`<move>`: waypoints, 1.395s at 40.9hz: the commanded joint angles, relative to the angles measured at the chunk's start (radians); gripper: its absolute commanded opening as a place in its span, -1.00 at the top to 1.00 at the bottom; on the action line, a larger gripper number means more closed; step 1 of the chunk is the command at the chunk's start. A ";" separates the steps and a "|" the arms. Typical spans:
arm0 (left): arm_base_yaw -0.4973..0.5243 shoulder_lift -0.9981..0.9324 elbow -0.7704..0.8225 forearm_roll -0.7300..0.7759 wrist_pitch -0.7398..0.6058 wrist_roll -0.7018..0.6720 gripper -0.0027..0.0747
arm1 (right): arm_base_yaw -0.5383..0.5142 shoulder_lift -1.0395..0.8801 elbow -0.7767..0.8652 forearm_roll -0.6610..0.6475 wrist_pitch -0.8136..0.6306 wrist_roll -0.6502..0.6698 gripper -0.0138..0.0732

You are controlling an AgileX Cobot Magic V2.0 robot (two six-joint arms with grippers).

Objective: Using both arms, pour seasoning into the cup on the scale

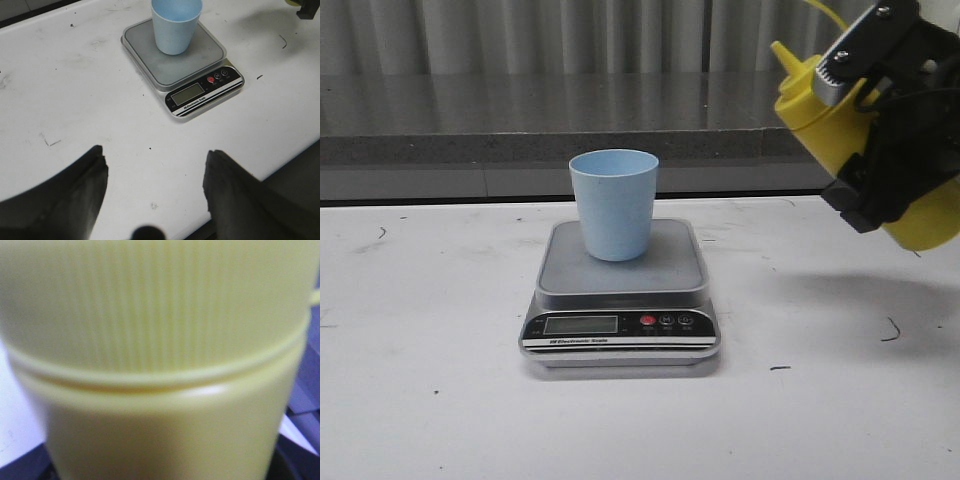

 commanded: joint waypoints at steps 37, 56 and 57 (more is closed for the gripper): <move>-0.006 -0.001 -0.023 -0.013 -0.070 -0.001 -0.15 | 0.118 -0.005 -0.400 0.085 0.287 -0.340 0.00; -0.006 -0.001 -0.023 -0.013 -0.070 -0.001 -0.15 | 0.132 0.006 -0.400 -0.523 0.304 0.067 0.00; -0.006 -0.001 -0.023 -0.013 -0.070 -0.001 -0.15 | 0.132 0.010 -0.401 -0.600 0.304 0.133 0.00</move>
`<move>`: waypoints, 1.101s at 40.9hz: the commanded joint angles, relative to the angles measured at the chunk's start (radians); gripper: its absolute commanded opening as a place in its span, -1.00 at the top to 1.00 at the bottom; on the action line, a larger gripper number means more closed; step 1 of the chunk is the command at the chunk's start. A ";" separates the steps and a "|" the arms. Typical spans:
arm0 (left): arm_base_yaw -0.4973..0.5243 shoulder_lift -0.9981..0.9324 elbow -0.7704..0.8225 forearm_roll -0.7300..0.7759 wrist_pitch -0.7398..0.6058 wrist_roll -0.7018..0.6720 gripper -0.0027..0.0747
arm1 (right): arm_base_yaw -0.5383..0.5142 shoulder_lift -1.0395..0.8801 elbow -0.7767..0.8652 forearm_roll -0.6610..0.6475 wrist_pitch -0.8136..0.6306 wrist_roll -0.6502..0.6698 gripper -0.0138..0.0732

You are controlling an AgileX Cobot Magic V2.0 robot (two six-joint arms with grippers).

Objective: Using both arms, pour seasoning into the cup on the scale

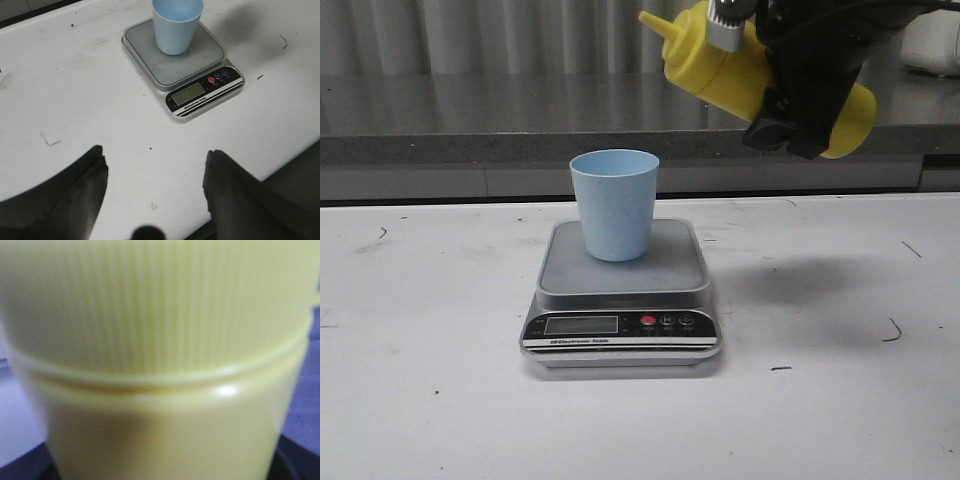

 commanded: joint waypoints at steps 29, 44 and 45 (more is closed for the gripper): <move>-0.006 -0.001 -0.023 -0.011 -0.070 -0.001 -0.15 | 0.097 0.098 -0.104 -1.702 0.184 1.156 0.00; -0.006 -0.001 -0.023 -0.011 -0.070 -0.001 -0.15 | 0.124 0.139 -0.106 -1.702 0.256 1.147 0.00; -0.006 -0.001 -0.023 -0.011 -0.070 -0.001 -0.15 | 0.124 0.139 -0.106 -1.702 0.258 1.147 0.00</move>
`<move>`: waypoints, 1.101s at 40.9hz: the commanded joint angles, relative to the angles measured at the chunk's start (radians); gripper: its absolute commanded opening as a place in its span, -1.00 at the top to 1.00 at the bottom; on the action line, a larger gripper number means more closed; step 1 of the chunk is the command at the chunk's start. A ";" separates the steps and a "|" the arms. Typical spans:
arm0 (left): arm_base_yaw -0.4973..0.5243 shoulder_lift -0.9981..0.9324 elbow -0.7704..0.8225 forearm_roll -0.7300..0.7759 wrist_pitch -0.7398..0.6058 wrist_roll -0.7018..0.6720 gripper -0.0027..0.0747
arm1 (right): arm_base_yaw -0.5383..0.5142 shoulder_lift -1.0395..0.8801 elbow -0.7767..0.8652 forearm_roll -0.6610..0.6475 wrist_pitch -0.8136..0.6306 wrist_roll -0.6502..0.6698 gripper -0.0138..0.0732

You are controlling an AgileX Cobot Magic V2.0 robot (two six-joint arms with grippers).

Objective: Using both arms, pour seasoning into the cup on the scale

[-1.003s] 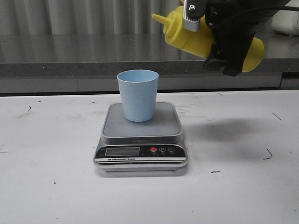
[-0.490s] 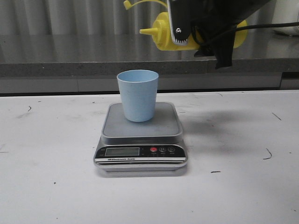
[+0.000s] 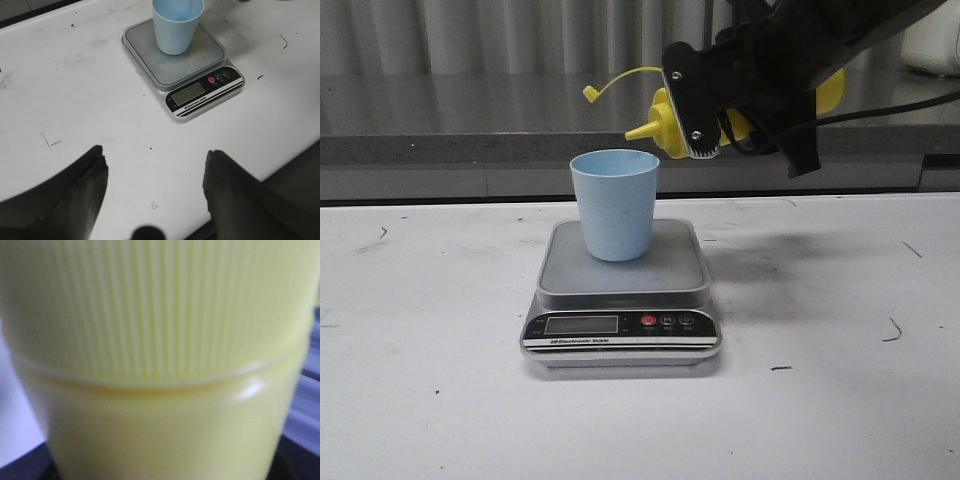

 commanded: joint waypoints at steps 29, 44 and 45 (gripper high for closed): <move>-0.006 -0.001 -0.023 -0.011 -0.070 -0.002 -0.15 | -0.007 -0.076 -0.048 0.124 0.069 -0.007 0.00; -0.006 -0.001 -0.023 -0.011 -0.070 -0.002 -0.15 | -0.186 -0.257 -0.015 0.755 -0.154 -0.007 0.00; -0.006 -0.001 -0.023 -0.011 -0.070 -0.002 -0.15 | -0.201 -0.267 -0.006 0.793 -0.168 -0.007 0.00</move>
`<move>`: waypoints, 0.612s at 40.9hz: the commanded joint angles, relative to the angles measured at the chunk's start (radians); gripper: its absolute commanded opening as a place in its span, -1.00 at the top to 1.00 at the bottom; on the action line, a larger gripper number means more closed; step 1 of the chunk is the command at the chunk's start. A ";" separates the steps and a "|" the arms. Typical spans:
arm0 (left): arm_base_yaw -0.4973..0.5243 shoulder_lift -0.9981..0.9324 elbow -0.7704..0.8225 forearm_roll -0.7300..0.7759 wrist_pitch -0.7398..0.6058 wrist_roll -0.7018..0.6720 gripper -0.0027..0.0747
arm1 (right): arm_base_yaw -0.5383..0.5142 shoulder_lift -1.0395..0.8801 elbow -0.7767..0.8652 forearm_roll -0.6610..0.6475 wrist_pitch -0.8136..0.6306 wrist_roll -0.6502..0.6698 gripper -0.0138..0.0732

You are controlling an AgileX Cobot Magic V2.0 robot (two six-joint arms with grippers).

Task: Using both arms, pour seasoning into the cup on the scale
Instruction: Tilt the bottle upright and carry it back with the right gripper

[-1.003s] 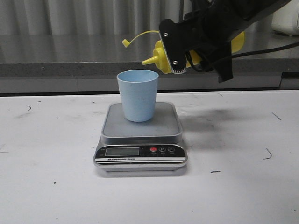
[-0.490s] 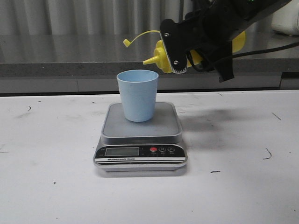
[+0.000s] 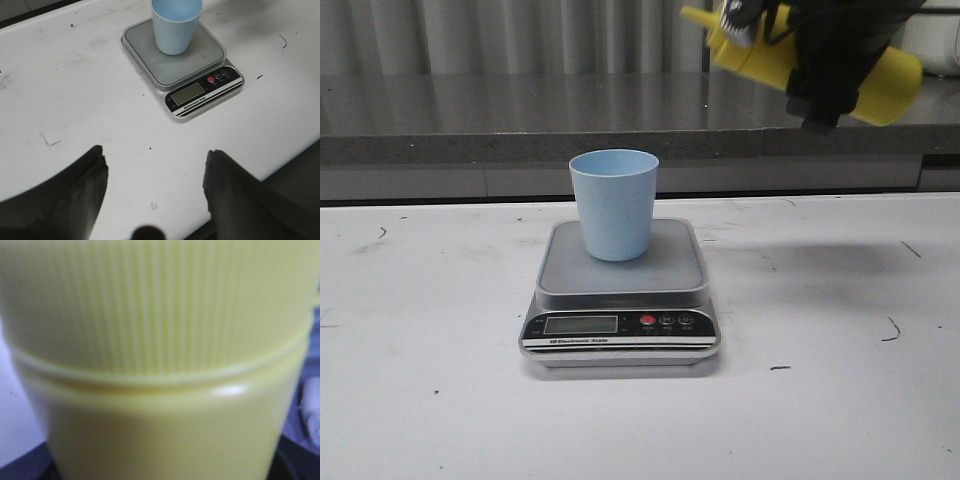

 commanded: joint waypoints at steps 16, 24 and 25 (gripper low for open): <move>-0.006 -0.001 -0.023 -0.011 -0.070 -0.002 -0.15 | -0.321 -0.148 0.371 0.658 -0.868 -0.008 0.00; -0.006 -0.001 -0.023 -0.011 -0.070 -0.002 -0.15 | -0.354 -0.064 0.515 0.784 -1.218 -0.028 0.00; -0.006 -0.001 -0.023 -0.011 -0.070 -0.002 -0.15 | -0.354 -0.048 0.516 0.788 -1.235 -0.032 0.00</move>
